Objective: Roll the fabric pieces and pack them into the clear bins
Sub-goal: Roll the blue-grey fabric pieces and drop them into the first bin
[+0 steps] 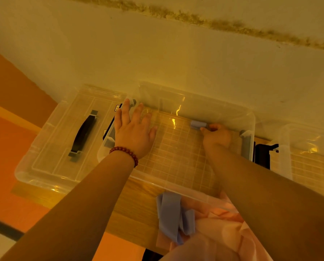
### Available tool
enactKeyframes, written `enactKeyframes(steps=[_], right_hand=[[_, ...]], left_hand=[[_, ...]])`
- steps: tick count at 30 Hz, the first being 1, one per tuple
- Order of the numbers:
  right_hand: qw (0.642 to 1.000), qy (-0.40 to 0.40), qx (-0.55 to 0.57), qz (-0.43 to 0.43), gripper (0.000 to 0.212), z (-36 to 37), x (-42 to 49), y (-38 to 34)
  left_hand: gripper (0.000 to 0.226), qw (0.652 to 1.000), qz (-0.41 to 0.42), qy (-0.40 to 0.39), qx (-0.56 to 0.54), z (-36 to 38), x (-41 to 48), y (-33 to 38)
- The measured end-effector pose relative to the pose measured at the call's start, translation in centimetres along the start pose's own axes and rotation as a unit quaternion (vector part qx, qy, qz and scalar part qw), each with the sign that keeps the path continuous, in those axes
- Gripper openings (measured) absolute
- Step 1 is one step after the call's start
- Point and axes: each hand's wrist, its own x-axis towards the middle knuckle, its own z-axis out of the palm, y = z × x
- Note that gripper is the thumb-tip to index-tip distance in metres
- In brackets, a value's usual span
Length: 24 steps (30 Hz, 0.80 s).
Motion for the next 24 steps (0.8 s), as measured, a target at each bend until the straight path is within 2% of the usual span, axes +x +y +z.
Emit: enactKeyframes(steps=[9, 13, 18, 24], right_hand=[[0.999, 0.019, -0.019, -0.037, 0.038, -1.0, -1.8, -1.4], [0.985, -0.028, -0.093, -0.140, 0.034, -1.5, -3.0, -1.5], [0.937, -0.051, -0.183, -0.293, 0.021, -2.9, -5.0, -1.4], [0.916, -0.076, -0.191, -0.344, 0.024, -4.8, -6.7, -1.2]], left_hand=[[0.055, 1.000, 0.000, -0.012, 0.002, -0.3, -0.1, 0.1], [0.054, 1.000, 0.001, -0.009, -0.016, -0.4, -0.2, 0.1], [0.053, 0.999, 0.011, -0.006, -0.030, -1.0, -0.5, 0.3], [0.051, 0.994, 0.051, 0.005, -0.099, -2.4, -1.6, 3.2]])
